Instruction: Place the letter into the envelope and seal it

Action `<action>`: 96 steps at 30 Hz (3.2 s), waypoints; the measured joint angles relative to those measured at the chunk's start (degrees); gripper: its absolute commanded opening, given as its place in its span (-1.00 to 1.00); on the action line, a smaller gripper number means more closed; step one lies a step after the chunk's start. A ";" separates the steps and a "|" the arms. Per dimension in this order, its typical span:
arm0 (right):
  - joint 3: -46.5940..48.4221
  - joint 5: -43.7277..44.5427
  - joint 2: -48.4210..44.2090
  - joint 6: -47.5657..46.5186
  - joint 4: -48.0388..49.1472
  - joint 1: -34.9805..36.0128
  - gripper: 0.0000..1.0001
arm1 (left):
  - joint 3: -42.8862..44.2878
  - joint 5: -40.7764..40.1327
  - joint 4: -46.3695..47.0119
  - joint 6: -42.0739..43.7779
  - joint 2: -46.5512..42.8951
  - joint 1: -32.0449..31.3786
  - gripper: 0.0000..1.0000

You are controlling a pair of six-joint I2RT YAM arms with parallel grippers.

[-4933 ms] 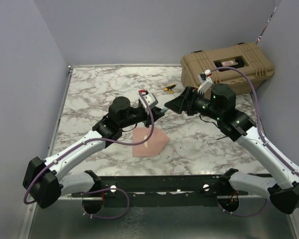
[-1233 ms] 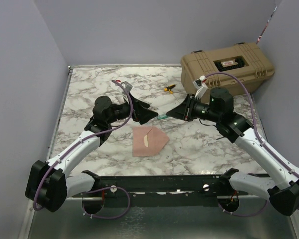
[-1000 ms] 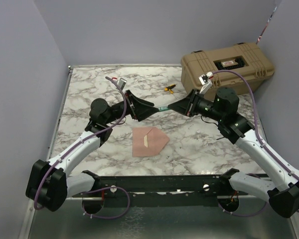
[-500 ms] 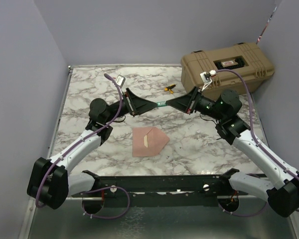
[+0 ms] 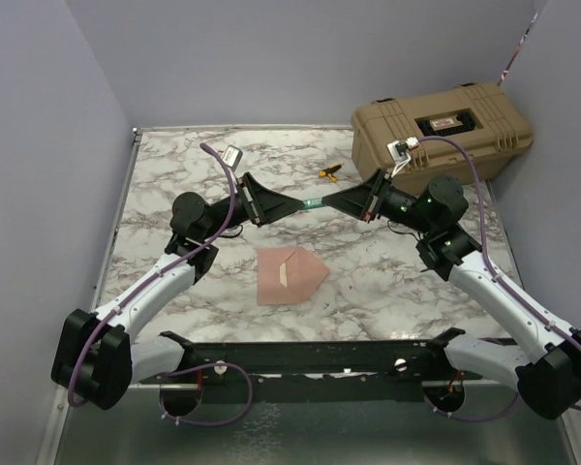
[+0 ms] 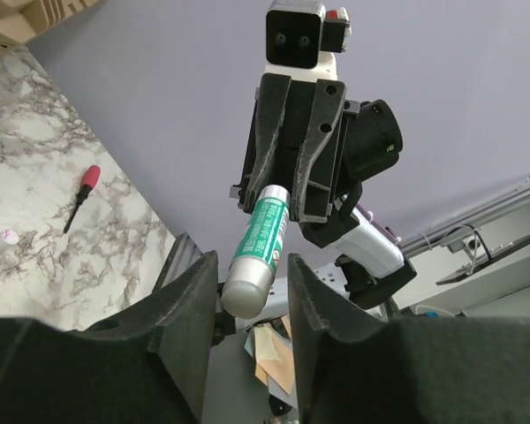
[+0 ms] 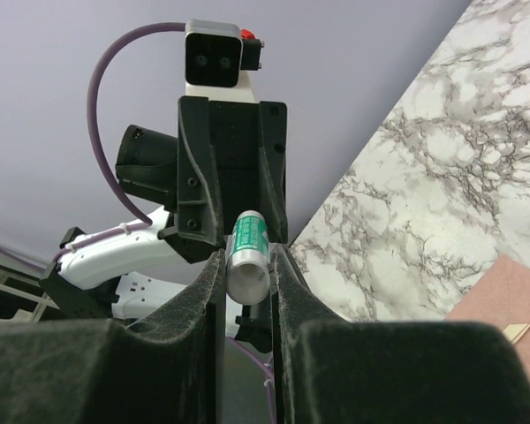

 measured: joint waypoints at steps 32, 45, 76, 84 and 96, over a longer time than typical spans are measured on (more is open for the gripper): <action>-0.92 -9.27 4.42 8.22 15.06 -0.72 0.17 | 1.70 -2.97 2.54 2.45 1.05 -2.45 -1.00; -1.49 -10.08 5.51 10.43 17.94 -0.98 0.07 | 1.70 -7.87 3.89 3.63 2.43 -5.57 -1.00; -1.03 -7.39 4.42 8.70 13.94 -1.03 -0.09 | 1.46 -10.64 4.68 6.23 1.66 -7.58 -1.00; -1.03 -6.99 4.42 8.70 13.92 -1.03 -0.19 | 1.01 -10.69 4.70 6.40 0.92 -7.58 -1.00; -0.50 -7.56 5.38 8.74 13.99 -1.03 -0.43 | 0.92 -10.71 4.68 6.60 0.92 -7.56 -1.00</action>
